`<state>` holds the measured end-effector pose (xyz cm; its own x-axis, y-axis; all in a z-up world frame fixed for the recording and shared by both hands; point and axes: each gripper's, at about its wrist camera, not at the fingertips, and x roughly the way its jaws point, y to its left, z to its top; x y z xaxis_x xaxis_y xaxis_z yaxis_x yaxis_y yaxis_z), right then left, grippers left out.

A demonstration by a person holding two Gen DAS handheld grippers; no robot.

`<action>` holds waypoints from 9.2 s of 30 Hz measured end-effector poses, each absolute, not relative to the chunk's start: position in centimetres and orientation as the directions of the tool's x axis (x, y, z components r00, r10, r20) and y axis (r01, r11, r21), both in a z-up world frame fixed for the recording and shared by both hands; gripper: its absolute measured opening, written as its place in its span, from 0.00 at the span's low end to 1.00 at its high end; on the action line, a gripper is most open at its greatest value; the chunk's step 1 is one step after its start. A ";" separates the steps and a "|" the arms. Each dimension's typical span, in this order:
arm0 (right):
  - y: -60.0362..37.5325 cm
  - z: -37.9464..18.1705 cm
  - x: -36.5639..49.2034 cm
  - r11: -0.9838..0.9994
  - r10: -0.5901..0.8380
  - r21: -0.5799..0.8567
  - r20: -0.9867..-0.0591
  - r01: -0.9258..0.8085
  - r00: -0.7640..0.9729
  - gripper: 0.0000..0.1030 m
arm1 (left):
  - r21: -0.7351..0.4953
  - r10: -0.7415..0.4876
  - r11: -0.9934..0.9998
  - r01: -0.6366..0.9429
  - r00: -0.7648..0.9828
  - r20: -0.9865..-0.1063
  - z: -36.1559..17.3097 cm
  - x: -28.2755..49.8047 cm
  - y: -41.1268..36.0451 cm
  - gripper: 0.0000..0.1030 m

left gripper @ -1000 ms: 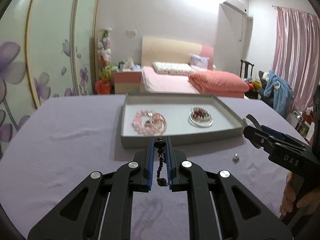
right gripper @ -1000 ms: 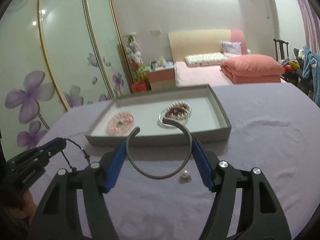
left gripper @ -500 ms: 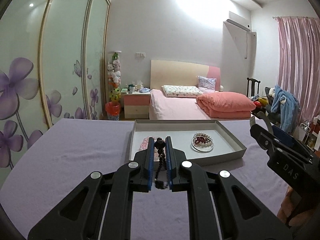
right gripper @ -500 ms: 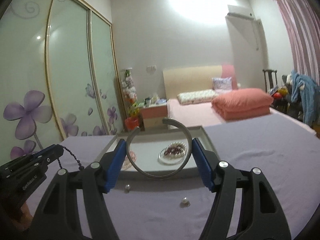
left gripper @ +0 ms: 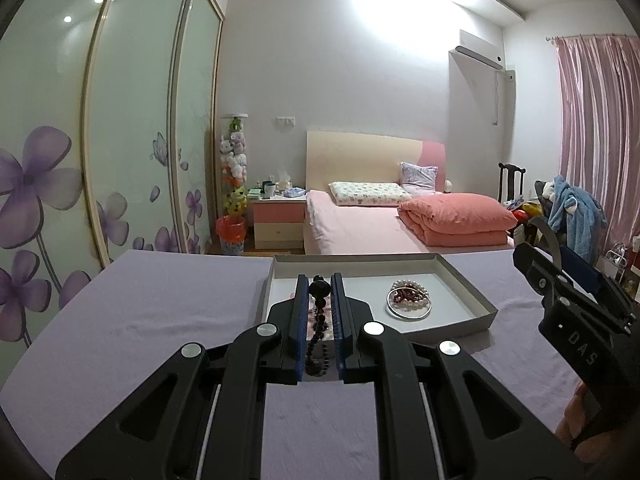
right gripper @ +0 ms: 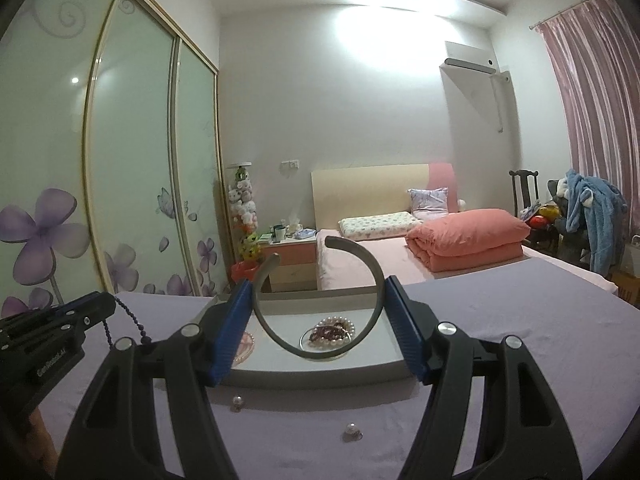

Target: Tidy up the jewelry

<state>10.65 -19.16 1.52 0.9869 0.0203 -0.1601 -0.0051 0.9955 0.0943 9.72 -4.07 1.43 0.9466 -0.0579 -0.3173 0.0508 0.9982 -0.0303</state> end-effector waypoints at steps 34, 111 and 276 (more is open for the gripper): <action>-20.8 -0.3 24.0 0.984 0.097 0.175 -0.398 -0.028 0.912 0.63 | -0.082 -0.116 0.993 0.090 0.899 -0.422 -0.3 19.7 -3.5 0.11; -22.7 -9.5 18.9 0.996 0.060 0.003 -0.778 -0.091 0.626 0.13 | 0.042 -0.075 0.985 0.167 0.636 -0.768 -8.5 18.9 -8.8 0.47; -19.4 1.6 8.5 0.991 0.125 0.102 -0.422 -0.090 0.898 0.96 | -0.019 0.030 0.999 -0.040 0.930 -0.367 1.8 5.7 0.8 0.98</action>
